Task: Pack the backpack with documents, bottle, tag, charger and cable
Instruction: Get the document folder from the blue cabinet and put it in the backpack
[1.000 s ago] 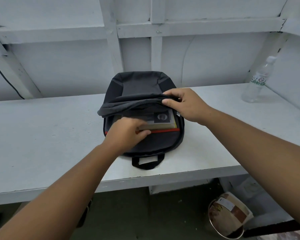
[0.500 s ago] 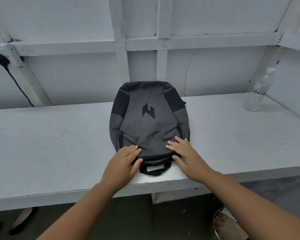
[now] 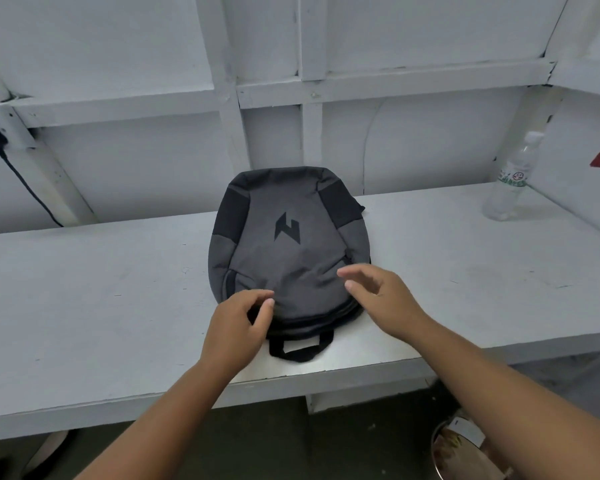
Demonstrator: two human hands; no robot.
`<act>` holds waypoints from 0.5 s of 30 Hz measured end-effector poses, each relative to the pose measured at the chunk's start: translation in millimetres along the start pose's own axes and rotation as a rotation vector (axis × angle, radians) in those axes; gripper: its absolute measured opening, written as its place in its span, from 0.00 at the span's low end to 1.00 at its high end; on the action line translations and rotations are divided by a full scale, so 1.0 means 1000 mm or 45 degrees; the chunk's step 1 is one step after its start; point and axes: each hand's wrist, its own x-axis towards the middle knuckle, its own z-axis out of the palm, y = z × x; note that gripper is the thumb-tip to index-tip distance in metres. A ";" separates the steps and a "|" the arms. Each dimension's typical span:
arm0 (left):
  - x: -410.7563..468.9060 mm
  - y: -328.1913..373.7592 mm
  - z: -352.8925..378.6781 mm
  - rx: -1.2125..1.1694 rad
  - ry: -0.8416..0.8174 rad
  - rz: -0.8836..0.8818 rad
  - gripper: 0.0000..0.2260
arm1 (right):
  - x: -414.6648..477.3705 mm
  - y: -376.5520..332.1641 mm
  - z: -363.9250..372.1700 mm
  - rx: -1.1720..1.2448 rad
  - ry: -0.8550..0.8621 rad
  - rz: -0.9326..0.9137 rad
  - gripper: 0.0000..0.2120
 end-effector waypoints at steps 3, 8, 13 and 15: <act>0.016 0.022 0.005 -0.037 0.018 -0.029 0.10 | 0.014 -0.006 -0.023 0.086 0.134 -0.007 0.09; 0.038 0.057 0.027 -0.203 0.044 -0.073 0.07 | 0.029 -0.005 -0.061 0.126 0.173 0.005 0.07; 0.053 0.073 0.047 -0.267 -0.049 -0.106 0.06 | 0.041 -0.006 -0.080 0.157 0.175 0.049 0.05; 0.062 0.077 0.053 -0.289 -0.084 -0.102 0.06 | 0.045 -0.007 -0.084 0.152 0.183 0.053 0.05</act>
